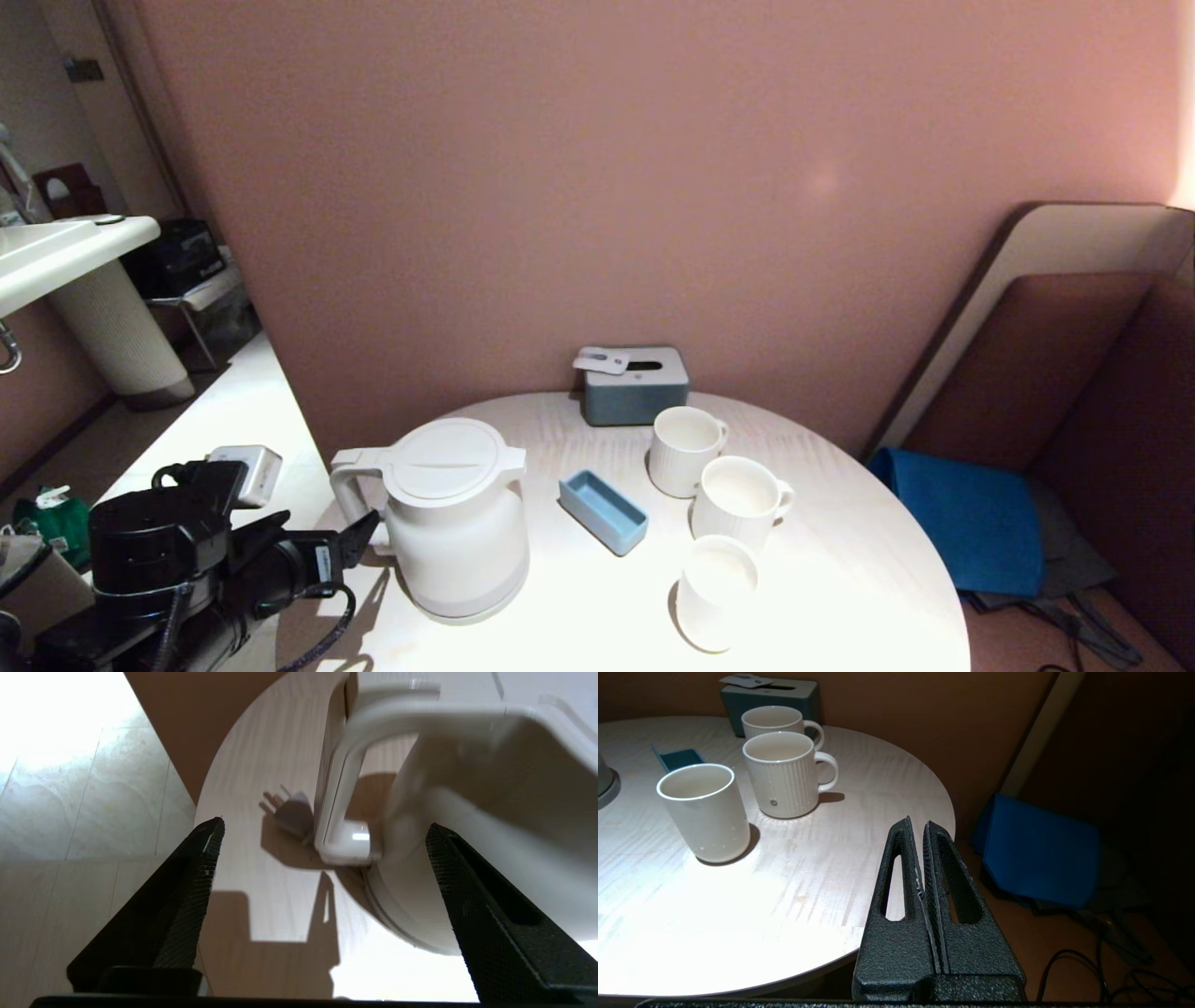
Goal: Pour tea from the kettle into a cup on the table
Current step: Pick up the kettle
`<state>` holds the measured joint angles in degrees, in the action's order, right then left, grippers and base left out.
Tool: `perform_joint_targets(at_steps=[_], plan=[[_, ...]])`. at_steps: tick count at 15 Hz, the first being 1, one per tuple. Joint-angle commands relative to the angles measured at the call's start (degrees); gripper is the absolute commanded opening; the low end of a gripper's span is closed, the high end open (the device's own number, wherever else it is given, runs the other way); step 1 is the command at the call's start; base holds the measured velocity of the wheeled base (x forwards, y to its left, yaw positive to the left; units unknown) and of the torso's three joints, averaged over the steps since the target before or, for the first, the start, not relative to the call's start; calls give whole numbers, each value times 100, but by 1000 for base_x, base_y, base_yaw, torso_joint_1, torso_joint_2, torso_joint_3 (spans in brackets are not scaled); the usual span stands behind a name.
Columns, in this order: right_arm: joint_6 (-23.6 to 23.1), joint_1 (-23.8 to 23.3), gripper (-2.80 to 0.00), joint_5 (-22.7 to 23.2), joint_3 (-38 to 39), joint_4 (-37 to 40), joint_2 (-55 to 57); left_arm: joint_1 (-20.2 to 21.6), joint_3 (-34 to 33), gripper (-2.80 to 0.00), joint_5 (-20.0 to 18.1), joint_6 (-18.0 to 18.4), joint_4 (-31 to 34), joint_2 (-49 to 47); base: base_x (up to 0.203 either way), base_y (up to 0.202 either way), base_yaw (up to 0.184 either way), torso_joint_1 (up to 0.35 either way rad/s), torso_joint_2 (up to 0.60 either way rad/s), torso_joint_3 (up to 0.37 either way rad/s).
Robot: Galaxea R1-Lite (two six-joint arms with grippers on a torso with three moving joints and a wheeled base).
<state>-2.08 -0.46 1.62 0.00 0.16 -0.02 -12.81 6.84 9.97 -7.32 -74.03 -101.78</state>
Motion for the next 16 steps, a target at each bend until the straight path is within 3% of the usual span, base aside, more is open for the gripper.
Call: perform_joint_targets(at_steps=[1,6,16], plan=[[-2,2,-280,5,0,2,2,77,152,0,14,-6,-143,-201,0,0,0,0,0,0],[-2,-5,-280,5,0,2,2,176,-44,0,19,177,-1499,-1179,0,0,0,0,0,0],[-2,2,-280,5,0,2,2,191,112,0,22,21,-1592,-1120,0,0,0,0,0,0]])
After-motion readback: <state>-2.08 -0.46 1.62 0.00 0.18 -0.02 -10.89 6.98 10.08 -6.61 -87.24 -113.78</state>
